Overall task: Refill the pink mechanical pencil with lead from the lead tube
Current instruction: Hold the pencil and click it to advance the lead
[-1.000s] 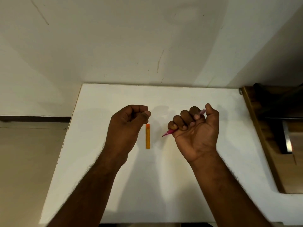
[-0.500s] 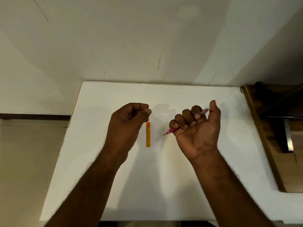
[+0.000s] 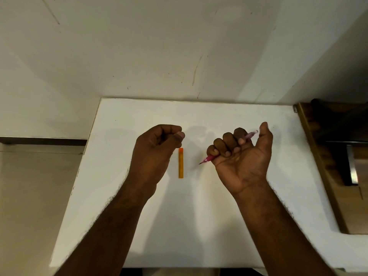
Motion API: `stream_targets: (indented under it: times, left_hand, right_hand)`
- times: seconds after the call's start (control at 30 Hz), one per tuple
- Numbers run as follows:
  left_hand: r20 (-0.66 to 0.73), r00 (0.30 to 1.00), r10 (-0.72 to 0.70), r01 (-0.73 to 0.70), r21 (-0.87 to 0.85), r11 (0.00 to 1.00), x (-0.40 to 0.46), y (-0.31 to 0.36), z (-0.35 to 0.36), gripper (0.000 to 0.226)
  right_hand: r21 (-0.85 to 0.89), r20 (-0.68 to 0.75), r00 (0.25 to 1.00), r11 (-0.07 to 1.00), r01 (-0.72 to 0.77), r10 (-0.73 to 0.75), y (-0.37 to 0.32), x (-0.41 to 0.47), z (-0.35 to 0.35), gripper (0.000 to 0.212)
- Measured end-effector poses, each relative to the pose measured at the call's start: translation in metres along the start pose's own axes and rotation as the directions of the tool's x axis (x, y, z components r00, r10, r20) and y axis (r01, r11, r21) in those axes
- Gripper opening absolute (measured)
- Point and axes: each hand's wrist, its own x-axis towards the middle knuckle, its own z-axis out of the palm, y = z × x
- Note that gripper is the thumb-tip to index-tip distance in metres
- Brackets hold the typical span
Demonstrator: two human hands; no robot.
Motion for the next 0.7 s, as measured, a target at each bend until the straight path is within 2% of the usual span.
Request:
stream_targets:
  times: [0.17,0.57,0.7]
  left_hand:
    - [0.002,1.000,-0.004,0.004,0.007,1.000,0.0009,-0.0015,-0.0004,0.012]
    - [0.001,1.000,0.006,-0.006,0.012,1.000,0.0014,-0.0030,-0.0007,0.012]
    - [0.002,1.000,0.015,-0.015,0.045,0.999,0.0029,-0.0066,-0.0020,0.013]
  right_hand:
    - [-0.013,-0.005,1.000,1.000,0.013,-0.013,0.0012,0.0019,-0.0004,0.049]
    - [0.012,0.016,1.000,1.000,-0.017,0.017,0.0020,0.0014,-0.0011,0.054]
    - [0.023,0.003,1.000,1.000,0.015,-0.015,-0.0001,0.0019,-0.0016,0.046]
